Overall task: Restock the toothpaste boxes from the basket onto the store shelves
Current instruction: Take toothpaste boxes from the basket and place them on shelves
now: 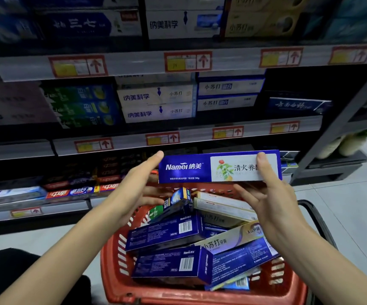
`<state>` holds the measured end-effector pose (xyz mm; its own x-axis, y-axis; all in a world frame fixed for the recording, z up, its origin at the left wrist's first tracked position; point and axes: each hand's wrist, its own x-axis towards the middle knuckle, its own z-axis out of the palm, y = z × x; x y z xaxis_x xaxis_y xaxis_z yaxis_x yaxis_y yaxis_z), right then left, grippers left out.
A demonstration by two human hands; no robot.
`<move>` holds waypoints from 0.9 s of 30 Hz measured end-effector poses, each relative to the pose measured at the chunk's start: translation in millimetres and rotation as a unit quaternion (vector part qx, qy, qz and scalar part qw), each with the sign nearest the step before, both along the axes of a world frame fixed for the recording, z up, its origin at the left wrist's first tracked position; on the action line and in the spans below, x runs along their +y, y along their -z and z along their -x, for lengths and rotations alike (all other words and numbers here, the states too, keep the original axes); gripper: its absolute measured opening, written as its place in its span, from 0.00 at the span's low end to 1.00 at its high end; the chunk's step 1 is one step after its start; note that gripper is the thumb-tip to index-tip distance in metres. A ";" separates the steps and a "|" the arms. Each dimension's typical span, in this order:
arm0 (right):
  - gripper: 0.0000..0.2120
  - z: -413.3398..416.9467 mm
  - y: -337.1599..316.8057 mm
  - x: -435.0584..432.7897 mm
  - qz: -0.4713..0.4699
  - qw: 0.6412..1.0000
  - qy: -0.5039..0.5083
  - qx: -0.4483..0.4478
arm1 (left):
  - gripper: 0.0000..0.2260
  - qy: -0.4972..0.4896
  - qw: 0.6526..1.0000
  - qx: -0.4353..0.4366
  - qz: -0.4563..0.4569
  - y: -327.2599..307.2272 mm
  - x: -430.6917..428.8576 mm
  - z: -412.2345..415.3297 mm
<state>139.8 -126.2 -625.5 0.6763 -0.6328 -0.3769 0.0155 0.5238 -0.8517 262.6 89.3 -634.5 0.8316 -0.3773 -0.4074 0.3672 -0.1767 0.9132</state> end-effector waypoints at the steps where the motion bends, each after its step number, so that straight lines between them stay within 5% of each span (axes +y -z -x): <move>1: 0.29 0.6 -0.3 -0.4 0.001 1.000 0.000 -0.010 | 0.19 -0.002 1.000 0.006 0.021 0.8 -0.7 0.7; 16: 0.18 -3.7 -14.0 -9.2 0.046 0.992 -0.116 -0.034 | 0.11 -0.140 0.969 -0.111 0.168 -11.2 9.8 -14.4; 27: 0.26 -23.0 -28.7 -12.4 0.063 0.995 -0.073 -0.002 | 0.16 -0.159 0.941 -0.157 0.255 -19.3 1.4 -13.2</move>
<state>162.8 -138.6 -596.8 0.7658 -0.5695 -0.2988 -0.0505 0.4099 -0.9107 275.9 90.7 -615.2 0.9847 -0.1684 0.0446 0.0246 0.3879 0.9214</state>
